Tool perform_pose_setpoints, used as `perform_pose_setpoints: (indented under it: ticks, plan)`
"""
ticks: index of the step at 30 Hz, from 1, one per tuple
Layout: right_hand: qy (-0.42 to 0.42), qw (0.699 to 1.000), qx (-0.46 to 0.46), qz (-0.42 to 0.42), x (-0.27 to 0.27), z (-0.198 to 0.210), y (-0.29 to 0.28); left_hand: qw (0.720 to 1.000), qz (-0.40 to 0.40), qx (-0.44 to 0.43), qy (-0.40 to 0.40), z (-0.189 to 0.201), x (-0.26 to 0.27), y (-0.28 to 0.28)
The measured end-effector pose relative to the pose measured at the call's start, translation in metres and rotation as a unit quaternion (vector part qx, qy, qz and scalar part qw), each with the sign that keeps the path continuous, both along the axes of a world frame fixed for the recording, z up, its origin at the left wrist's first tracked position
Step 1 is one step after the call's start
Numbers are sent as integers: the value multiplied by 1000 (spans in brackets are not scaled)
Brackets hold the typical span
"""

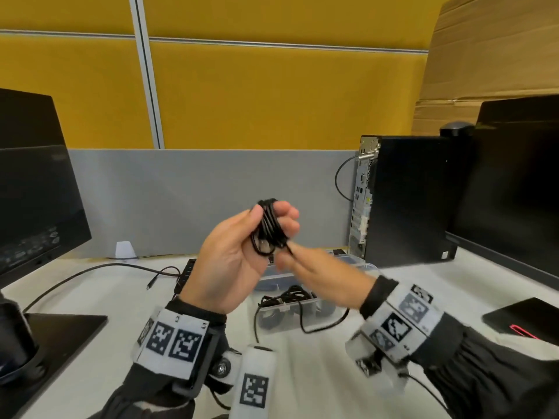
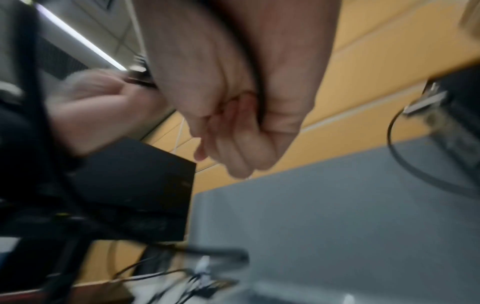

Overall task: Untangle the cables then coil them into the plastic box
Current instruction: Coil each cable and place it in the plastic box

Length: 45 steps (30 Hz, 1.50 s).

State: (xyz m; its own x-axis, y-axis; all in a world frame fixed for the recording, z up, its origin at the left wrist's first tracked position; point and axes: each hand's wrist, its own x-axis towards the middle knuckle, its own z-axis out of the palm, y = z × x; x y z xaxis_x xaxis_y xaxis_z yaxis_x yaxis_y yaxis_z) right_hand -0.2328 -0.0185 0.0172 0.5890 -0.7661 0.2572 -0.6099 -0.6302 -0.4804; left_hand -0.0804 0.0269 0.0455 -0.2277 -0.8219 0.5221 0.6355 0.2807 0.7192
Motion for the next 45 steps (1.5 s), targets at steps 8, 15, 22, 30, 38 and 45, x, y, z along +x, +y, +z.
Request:
perform_pose_setpoints:
  ticks: [8, 15, 22, 30, 38, 45]
  plan:
    - [17, 995, -25, 98, 0, 3, 52, 879, 310, -52, -357, -18, 14, -22]
    - [-77, 968, -236, -48, -19, 36, 9, 890, 67, -57, -447, -11, 4, -5]
    - [-2, 1000, -7, 3, -21, -13, -3, 998, 59, -1, -22, 0, 12, -8]
    - [37, 995, 52, 71, 3, -9, 40, 960, 235, -46, -145, -18, 9, -30]
    - [39, 989, -144, 0, -15, 43, 31, 856, 165, -43, -489, -20, 8, -15]
    - [-99, 992, -57, 44, -30, 49, 9, 949, -55, 7, -309, -7, 14, -1]
